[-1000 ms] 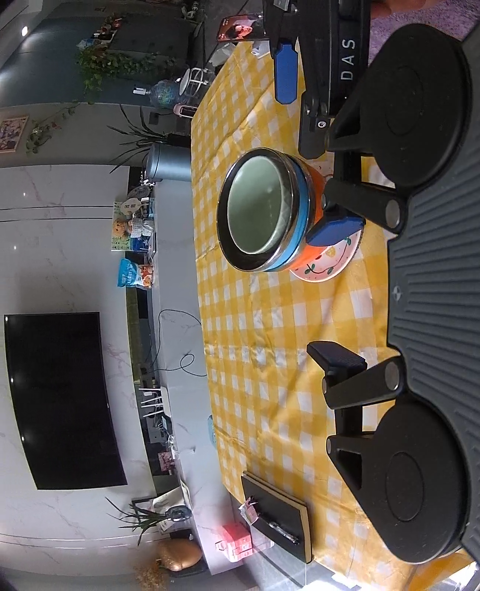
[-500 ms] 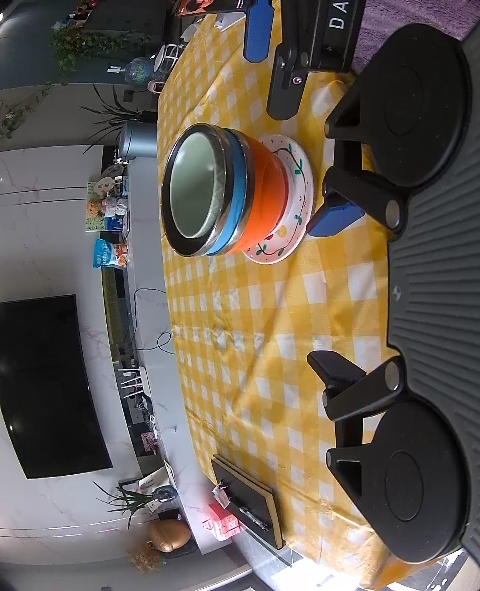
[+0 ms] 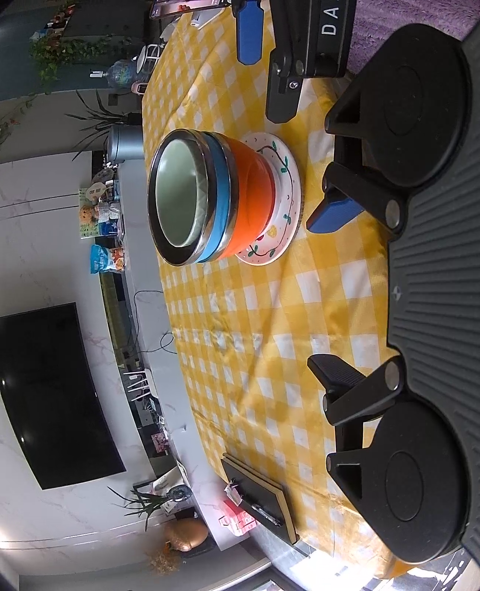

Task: Organize plates and bowls

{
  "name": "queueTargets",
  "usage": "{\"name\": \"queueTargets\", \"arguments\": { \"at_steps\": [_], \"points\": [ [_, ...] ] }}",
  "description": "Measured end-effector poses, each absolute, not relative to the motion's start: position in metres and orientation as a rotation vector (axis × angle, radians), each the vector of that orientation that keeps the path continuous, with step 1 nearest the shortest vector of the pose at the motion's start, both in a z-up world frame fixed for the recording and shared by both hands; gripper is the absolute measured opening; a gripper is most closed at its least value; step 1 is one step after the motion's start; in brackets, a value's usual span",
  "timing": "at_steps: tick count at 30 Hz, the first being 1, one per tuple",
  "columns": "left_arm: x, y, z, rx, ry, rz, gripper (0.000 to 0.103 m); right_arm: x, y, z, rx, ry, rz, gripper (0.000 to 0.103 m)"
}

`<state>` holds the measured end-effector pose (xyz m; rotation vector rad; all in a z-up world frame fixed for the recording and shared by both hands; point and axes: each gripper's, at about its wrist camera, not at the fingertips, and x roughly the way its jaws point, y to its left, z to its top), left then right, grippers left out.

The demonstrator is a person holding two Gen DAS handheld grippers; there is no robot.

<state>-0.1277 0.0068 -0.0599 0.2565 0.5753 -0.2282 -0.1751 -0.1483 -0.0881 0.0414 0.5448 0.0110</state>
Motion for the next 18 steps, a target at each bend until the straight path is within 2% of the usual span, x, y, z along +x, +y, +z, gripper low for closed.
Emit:
{"name": "queueTargets", "arguments": {
  "at_steps": [18],
  "points": [
    [-0.1291,0.0076,-0.0569,0.257,0.572,-0.216,0.088,-0.1774,-0.1484,-0.0891,0.045,0.547,0.008,0.069]
  ]
}}
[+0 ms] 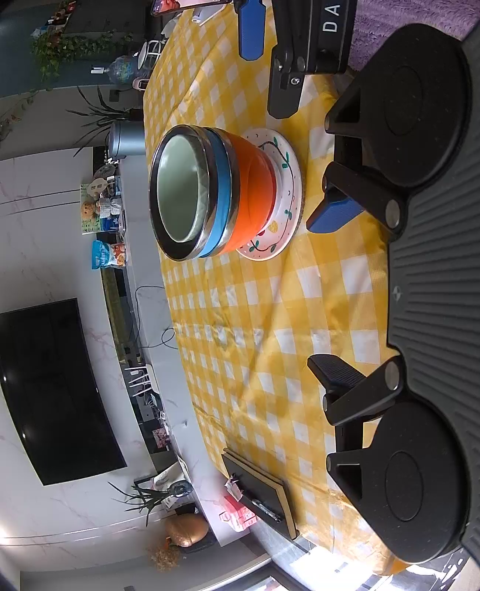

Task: Organize plates and bowls

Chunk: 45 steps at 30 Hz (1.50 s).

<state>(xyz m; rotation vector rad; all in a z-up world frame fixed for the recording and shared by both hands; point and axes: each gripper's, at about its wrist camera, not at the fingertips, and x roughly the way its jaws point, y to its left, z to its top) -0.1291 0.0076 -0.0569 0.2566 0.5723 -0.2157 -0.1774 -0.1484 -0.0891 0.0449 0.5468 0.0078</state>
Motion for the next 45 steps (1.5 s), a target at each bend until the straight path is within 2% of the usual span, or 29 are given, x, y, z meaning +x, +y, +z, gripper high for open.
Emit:
{"name": "queueTargets", "arguments": {
  "at_steps": [45],
  "points": [
    [-0.1294,0.0063,-0.0570,0.259,0.573,-0.216,0.088,-0.1764,-0.1475,-0.0906,0.039,0.551,0.018,0.069]
  ]
}}
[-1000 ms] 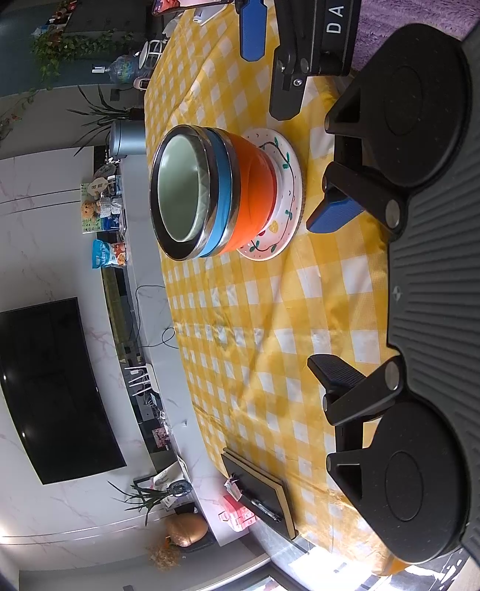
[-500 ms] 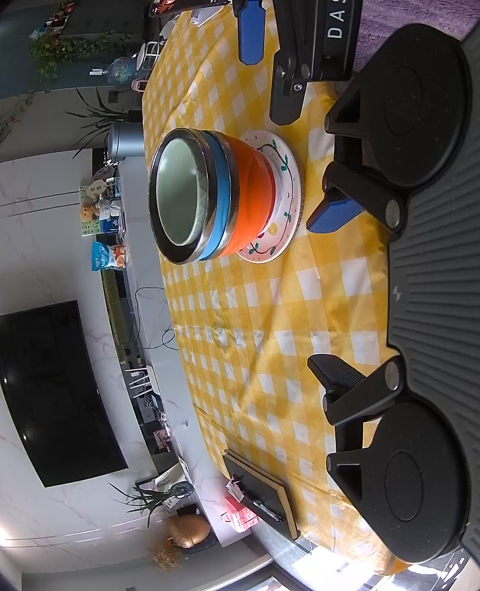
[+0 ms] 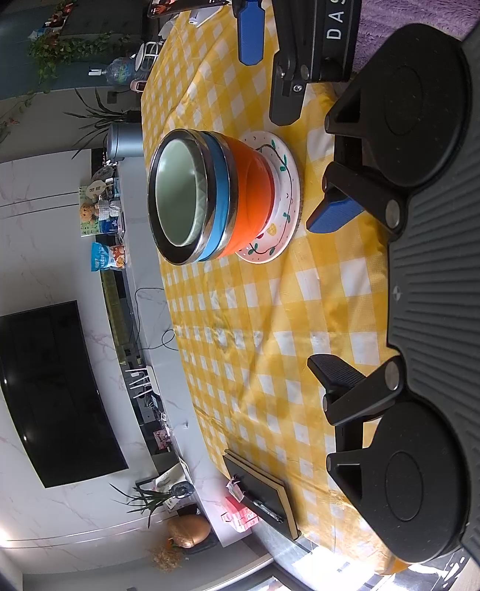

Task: Organize plates and bowls

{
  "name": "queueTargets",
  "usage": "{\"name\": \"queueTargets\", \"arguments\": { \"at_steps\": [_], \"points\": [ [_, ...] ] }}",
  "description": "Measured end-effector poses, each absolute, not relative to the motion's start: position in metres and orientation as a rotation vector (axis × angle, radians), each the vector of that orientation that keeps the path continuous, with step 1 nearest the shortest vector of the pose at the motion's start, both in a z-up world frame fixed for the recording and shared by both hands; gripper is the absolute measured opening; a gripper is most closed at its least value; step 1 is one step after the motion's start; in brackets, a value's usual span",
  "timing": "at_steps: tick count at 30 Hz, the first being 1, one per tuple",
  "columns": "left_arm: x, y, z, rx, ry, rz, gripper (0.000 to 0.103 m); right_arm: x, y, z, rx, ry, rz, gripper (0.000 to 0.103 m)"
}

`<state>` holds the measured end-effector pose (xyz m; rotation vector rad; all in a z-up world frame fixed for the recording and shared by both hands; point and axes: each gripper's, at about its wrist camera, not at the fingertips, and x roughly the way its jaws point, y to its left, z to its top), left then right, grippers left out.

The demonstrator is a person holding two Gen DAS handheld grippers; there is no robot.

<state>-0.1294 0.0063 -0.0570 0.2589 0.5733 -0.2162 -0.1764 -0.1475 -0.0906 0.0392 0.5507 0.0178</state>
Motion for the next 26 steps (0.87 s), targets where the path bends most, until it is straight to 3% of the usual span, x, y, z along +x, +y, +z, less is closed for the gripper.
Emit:
{"name": "queueTargets", "arguments": {
  "at_steps": [26],
  "points": [
    [-0.1298,0.0068,-0.0600,0.265,0.571,-0.225,0.088,-0.1759,-0.1466,-0.0932,0.039,0.555,0.020,0.070]
  ]
}}
